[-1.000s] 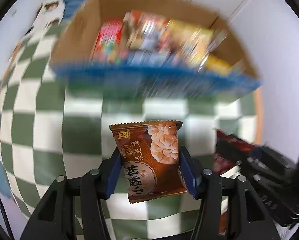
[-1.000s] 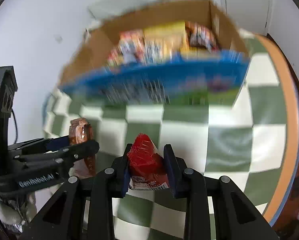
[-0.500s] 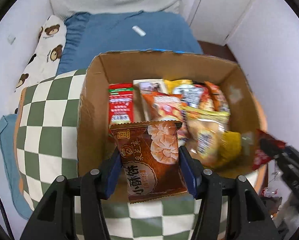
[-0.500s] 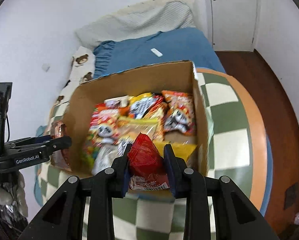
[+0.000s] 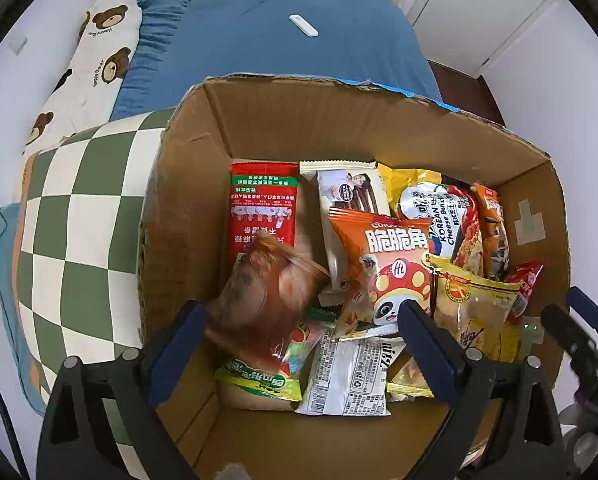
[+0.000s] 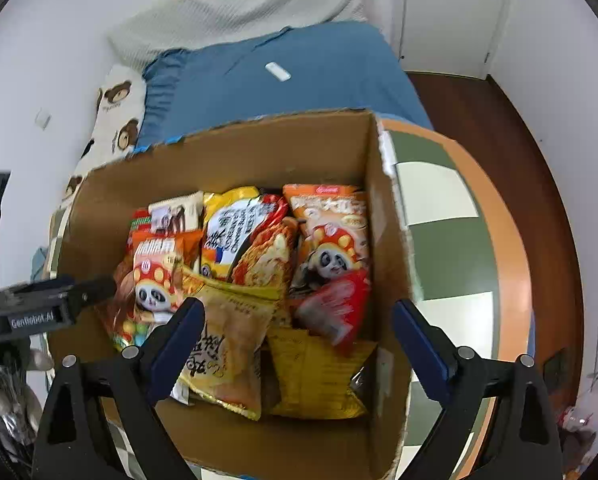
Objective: Organize snacks
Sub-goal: 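Carry both packs into the box and open both tools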
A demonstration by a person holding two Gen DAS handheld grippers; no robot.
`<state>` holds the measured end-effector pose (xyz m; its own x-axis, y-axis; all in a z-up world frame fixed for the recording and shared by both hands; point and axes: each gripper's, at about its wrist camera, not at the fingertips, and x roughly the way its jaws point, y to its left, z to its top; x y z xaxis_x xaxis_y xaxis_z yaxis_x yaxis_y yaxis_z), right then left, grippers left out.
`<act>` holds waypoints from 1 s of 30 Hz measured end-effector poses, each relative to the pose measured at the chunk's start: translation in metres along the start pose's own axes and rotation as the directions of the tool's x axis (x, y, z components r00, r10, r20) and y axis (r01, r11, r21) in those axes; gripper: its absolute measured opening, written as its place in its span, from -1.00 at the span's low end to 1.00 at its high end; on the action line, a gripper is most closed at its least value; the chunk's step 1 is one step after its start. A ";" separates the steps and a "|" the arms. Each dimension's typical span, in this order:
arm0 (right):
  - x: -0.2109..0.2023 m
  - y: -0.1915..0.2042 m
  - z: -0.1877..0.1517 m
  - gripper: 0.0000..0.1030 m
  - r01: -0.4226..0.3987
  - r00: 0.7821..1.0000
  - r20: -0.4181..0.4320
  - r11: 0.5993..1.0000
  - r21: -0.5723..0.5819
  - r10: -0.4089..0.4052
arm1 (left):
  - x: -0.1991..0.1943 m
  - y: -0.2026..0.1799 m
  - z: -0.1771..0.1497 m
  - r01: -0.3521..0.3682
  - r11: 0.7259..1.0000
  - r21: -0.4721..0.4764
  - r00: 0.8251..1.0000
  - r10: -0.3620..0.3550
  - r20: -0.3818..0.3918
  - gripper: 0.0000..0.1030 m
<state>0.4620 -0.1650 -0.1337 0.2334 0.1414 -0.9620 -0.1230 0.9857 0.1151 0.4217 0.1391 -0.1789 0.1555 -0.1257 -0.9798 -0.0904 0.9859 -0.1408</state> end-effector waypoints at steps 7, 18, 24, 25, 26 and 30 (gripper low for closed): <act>0.002 0.009 -0.013 0.90 0.019 1.000 -0.016 0.999 -0.030 -0.020 | -0.012 -0.001 -0.012 -0.008 1.000 -0.006 0.998 0.009 0.056 0.91; -0.002 0.009 -0.041 0.90 0.043 0.999 -0.007 0.999 -0.033 -0.043 | -0.033 -0.014 -0.049 -0.056 0.998 0.013 0.988 0.053 0.146 0.91; -0.026 0.008 -0.053 0.91 0.059 0.997 0.050 0.998 -0.034 -0.057 | -0.058 -0.024 -0.068 -0.058 0.998 0.024 0.976 0.051 0.212 0.91; -0.031 0.008 -0.055 0.91 0.059 0.997 0.061 0.998 -0.035 -0.057 | -0.061 -0.026 -0.071 -0.058 0.998 0.025 0.974 0.051 0.222 0.91; -0.038 0.008 -0.059 0.91 0.061 0.996 0.074 0.998 -0.036 -0.058 | -0.067 -0.028 -0.076 -0.063 0.998 0.026 0.970 0.055 0.236 0.91; -0.066 0.012 -0.071 0.91 0.061 0.990 0.129 0.997 -0.049 -0.054 | -0.091 -0.036 -0.095 -0.067 0.997 0.031 0.956 0.056 0.289 0.91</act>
<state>0.3762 -0.1694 -0.0866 0.3619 0.0987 -0.9270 -0.1554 0.9869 0.0444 0.3175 0.1050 -0.0986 0.4277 -0.0334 -0.9033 -0.0697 0.9951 -0.0699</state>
